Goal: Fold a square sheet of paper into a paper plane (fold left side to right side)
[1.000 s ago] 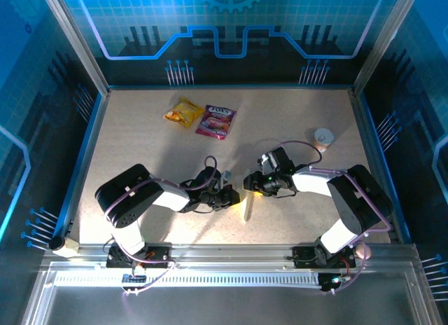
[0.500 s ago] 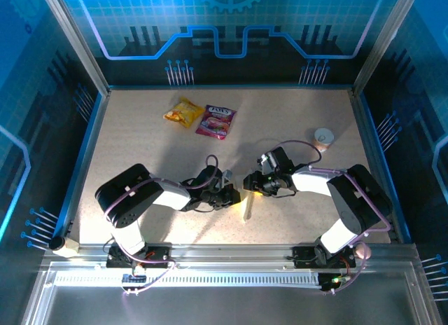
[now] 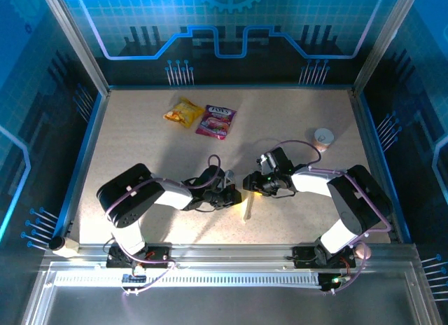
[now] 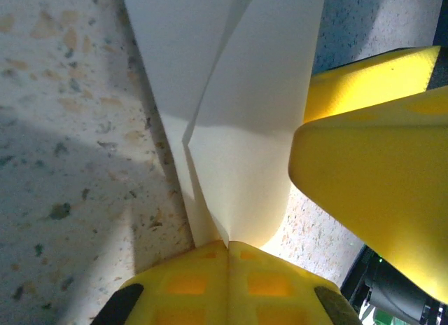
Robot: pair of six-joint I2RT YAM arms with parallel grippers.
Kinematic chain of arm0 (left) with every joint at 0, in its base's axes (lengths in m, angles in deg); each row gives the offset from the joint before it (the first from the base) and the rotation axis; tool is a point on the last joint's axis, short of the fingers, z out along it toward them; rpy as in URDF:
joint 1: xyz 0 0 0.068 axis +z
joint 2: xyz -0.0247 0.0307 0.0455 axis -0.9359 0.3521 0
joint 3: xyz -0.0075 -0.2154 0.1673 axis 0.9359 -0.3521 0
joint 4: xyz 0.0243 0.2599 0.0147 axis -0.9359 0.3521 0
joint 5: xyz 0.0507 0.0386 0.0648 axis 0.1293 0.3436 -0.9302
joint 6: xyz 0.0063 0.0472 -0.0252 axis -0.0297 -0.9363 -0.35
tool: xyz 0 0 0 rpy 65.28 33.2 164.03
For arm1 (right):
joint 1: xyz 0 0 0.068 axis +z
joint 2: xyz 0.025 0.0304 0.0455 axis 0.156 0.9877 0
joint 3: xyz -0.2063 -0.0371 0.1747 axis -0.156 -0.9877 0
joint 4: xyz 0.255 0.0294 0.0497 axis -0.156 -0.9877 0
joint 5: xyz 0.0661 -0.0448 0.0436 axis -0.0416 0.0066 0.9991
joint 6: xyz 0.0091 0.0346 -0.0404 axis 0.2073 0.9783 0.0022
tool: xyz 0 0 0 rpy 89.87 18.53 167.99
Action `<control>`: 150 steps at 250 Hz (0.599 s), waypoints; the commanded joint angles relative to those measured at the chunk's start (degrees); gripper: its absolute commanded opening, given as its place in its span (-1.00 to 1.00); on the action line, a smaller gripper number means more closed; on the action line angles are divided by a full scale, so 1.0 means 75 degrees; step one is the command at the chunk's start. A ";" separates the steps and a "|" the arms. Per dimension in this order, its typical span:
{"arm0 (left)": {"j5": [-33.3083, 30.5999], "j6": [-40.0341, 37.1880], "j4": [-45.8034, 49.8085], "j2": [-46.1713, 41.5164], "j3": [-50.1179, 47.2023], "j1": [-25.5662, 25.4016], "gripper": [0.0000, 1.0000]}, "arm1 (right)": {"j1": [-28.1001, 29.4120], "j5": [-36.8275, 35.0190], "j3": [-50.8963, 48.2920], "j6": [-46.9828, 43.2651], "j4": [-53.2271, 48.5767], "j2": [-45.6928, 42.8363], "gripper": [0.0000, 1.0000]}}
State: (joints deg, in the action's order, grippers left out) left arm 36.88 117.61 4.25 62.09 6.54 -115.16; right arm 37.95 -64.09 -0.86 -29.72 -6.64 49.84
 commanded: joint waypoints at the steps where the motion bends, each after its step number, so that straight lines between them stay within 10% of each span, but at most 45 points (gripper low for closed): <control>1: -0.0428 -0.0103 0.0613 0.0174 -0.0084 -0.0305 -0.96 | 0.0220 -0.0006 -0.0302 0.0082 -0.0027 -0.0023 -0.05; 150: -0.0884 -0.0013 0.1100 0.0120 -0.0197 -0.0459 -1.00 | -0.0031 0.0146 -0.0635 0.0226 0.0113 -0.0635 -0.05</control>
State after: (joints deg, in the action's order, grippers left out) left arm 31.66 117.87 5.80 60.88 6.54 -117.24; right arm 38.04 -64.00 -4.82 -28.80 -5.20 46.04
